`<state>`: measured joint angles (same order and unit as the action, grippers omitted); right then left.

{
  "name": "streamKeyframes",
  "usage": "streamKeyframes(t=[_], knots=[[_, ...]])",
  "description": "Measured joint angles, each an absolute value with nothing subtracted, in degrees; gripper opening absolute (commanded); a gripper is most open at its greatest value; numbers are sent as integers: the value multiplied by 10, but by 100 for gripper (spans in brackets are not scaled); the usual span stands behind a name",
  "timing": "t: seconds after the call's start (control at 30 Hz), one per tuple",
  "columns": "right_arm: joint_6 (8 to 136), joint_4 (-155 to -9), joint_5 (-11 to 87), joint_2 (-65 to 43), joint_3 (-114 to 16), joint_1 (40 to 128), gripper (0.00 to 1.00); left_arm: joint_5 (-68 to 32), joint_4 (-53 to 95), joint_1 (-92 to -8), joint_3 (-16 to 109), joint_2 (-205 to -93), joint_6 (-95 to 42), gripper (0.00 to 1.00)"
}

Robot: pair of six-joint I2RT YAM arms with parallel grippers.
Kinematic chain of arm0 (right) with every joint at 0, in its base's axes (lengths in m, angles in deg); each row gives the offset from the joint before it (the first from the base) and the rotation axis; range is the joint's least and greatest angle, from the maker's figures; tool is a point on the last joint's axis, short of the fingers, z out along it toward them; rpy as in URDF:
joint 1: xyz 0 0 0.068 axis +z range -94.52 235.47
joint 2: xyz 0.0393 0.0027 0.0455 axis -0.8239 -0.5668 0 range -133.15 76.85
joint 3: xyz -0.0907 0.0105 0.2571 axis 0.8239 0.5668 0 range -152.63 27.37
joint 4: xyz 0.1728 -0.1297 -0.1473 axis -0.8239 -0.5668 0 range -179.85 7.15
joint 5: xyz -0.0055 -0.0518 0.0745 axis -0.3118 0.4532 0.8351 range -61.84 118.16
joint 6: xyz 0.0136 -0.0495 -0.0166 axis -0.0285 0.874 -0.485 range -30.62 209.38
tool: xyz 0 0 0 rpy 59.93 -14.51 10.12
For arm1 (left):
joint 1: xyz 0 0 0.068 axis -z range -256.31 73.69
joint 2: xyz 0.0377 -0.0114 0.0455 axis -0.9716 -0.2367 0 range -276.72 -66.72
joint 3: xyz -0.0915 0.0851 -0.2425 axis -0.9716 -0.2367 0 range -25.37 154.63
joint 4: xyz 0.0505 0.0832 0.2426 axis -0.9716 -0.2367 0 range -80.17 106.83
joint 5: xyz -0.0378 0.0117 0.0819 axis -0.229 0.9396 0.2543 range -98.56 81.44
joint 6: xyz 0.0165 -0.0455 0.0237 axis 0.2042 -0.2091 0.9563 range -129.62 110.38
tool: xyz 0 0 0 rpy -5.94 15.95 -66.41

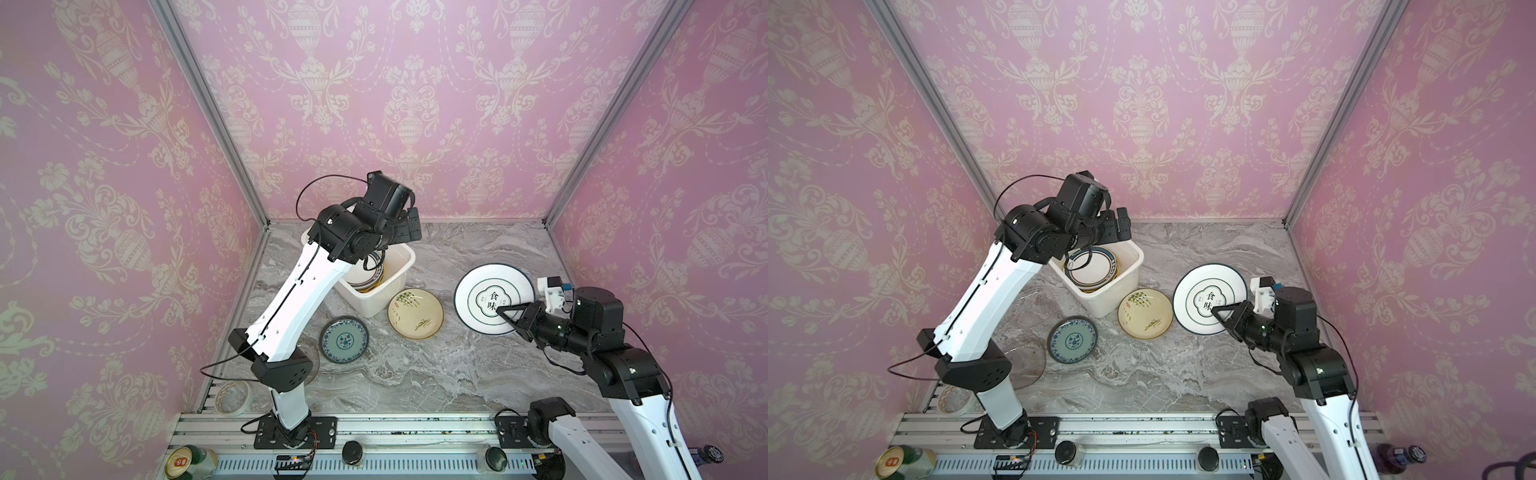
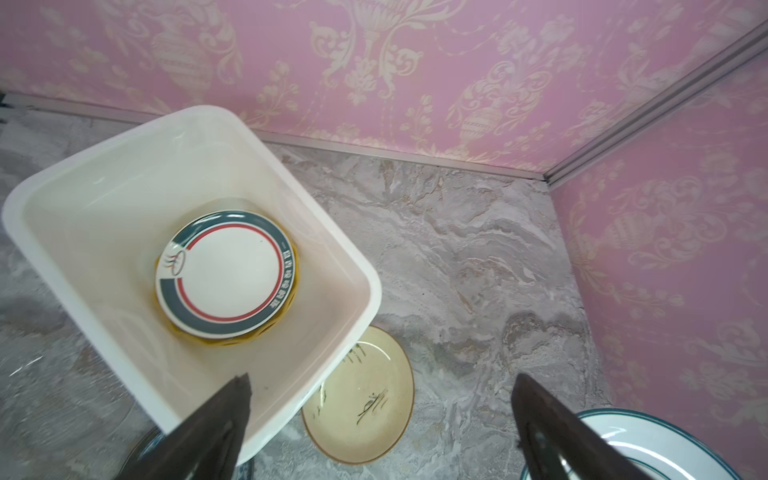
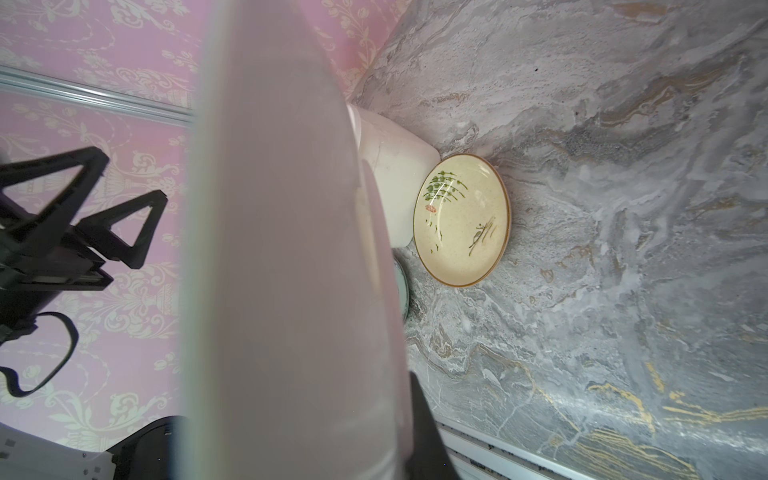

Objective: Place the plates into the plastic bin on the countertop

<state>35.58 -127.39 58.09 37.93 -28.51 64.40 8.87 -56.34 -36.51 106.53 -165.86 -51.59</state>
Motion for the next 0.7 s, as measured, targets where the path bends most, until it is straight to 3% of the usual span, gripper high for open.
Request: streamKeyframes(t=[0.23, 0.4, 0.7], knots=[[328, -1239, 554, 301, -358, 693, 0, 94, -565, -471, 815, -1470, -600, 99], [303, -1215, 514, 241, -412, 742, 0, 70, -539, -530, 706, -1368, -602, 99], [269, -1160, 428, 100, -515, 866, 0, -3, -496, -612, 620, -1384, -568, 99]])
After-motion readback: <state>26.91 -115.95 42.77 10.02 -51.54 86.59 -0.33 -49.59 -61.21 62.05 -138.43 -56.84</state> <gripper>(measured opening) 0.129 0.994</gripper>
